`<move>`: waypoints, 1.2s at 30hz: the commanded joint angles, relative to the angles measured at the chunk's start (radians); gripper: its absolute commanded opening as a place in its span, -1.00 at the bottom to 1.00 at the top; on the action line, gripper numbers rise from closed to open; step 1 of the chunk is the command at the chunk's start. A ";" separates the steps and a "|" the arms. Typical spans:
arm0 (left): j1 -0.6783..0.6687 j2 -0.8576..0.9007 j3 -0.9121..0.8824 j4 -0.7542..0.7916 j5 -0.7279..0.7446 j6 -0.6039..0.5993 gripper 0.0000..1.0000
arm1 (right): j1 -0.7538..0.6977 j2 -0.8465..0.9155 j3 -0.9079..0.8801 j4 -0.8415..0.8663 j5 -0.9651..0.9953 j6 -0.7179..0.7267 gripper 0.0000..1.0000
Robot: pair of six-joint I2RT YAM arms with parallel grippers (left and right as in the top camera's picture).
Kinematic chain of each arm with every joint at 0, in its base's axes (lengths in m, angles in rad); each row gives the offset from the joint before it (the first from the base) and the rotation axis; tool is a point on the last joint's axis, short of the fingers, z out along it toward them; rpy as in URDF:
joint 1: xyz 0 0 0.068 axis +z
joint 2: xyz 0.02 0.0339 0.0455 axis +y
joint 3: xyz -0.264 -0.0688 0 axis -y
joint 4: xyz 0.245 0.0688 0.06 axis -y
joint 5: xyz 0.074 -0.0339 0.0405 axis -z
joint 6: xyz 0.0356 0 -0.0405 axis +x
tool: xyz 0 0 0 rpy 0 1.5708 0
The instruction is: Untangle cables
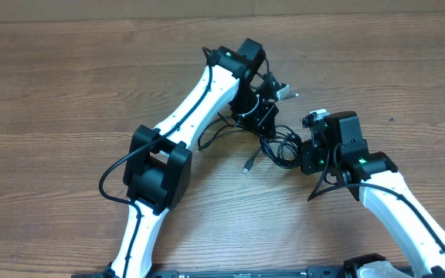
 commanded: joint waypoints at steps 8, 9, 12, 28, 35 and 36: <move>0.088 0.005 0.020 0.033 -0.044 -0.139 -0.91 | 0.006 -0.270 0.020 -0.016 -0.103 0.025 -0.92; 0.088 0.005 0.020 0.033 -0.045 -0.139 -0.92 | 0.006 -0.281 0.020 -0.016 -0.103 0.028 -0.92; 0.088 0.005 0.020 0.030 -0.064 -0.140 -0.92 | 0.006 -0.339 0.020 -0.015 -0.103 0.051 -0.92; 0.086 0.005 0.020 -0.138 0.407 0.407 -0.92 | 0.006 -0.359 0.020 -0.032 0.067 0.072 0.01; 0.086 0.005 0.020 -0.230 0.416 0.557 -0.91 | 0.006 -0.247 0.020 -0.060 0.066 0.073 -0.07; 0.086 0.005 0.020 -0.224 0.415 0.557 -0.92 | 0.006 -0.238 0.020 -0.060 0.062 0.073 -0.08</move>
